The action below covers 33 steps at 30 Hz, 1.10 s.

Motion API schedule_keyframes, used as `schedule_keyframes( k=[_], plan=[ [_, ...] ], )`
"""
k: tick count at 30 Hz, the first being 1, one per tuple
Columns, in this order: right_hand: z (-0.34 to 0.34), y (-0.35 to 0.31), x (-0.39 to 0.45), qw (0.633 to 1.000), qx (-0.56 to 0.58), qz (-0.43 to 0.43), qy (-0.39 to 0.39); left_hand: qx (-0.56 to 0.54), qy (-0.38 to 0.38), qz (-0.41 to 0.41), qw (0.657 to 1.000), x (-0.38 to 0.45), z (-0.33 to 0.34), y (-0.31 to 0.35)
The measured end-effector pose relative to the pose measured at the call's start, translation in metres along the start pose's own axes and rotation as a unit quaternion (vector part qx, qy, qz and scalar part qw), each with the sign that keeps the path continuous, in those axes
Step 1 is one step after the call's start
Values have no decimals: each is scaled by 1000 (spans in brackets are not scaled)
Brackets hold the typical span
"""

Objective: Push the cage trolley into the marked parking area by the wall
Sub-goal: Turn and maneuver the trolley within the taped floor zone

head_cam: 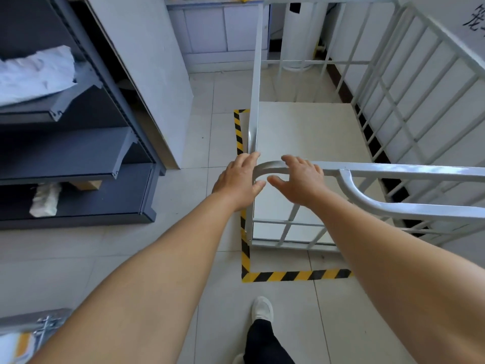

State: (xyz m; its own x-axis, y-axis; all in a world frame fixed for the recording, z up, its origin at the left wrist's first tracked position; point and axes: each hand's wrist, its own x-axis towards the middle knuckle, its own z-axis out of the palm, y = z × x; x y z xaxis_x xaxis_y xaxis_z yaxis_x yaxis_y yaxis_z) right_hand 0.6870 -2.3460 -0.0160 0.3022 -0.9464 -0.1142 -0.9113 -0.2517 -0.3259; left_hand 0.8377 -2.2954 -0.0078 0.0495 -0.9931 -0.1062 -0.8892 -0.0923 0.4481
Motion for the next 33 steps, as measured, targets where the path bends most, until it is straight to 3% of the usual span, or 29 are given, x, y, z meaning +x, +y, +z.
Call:
schedule_keyframes(
  k=[13,17,24,33],
  plan=[
    [23,-44,78,997,18,34,-66,-28,-99,18,995,76,-17,-31],
    [32,-56,85,994,46,83,-57,51,-102,68,991,94,-16,-53],
    [50,-66,89,984,-76,159,-37,151,-151,197,957,124,-19,-72],
    [50,-48,70,971,-163,169,-39,202,-179,311,911,140,-18,-79]
  ],
)
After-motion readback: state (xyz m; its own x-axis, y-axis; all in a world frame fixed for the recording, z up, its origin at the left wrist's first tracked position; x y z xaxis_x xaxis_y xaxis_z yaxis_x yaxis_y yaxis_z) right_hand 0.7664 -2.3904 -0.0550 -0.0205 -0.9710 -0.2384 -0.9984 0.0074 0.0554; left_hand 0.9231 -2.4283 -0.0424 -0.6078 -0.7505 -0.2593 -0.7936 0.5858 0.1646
